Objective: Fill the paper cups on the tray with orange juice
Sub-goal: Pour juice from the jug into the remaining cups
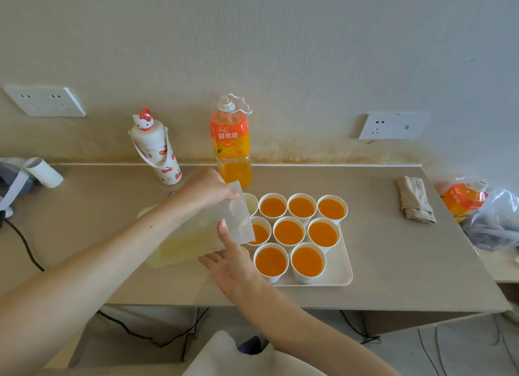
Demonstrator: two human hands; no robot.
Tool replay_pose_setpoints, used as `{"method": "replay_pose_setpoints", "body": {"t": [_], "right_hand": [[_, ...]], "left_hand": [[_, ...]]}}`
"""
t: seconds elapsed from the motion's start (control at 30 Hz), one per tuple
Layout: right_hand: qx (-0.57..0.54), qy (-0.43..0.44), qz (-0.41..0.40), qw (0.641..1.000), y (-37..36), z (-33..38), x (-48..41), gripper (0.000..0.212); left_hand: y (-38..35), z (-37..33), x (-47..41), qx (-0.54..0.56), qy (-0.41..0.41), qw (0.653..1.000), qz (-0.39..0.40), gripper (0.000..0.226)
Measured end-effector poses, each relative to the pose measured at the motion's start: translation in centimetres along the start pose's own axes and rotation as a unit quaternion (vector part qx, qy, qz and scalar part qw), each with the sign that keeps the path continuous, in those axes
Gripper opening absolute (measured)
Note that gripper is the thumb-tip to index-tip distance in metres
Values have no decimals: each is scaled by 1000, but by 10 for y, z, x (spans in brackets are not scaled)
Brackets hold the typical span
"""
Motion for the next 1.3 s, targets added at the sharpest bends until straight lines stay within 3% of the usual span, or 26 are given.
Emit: {"method": "replay_pose_setpoints", "body": {"t": [0.27, 0.47, 0.87, 1.07, 1.23, 1.3], "right_hand": [[-14, -4, 4, 1000, -1, -1, -1, 79], [-26, -2, -5, 1000, -5, 1, 1, 76], [-11, -10, -15, 1000, -3, -3, -4, 96], [-29, -3, -20, 999, -5, 2, 0, 86], [-50, -6, -10, 999, -5, 7, 6, 53], [-60, -7, -13, 998, -6, 9, 7, 50]], "left_hand": [[0, 1, -1, 2, -6, 1000, 6, 37], [2, -1, -1, 6, -17, 1000, 16, 33], [1, -8, -3, -6, -25, 999, 38, 42], [1, -17, -2, -21, -30, 999, 38, 44], [0, -23, -1, -36, -38, 998, 43, 42], [-1, -26, -1, -35, -43, 997, 45, 41]]}}
Point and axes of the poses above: each hand's wrist, its own x-axis away from the middle knuckle, its own y-axis out of the back of the hand, z = x × y, the point moved 1 cm from there along -x, towards the middle knuckle, and after that the axes turned 3 degrees about -y, right-handed, at the moved point
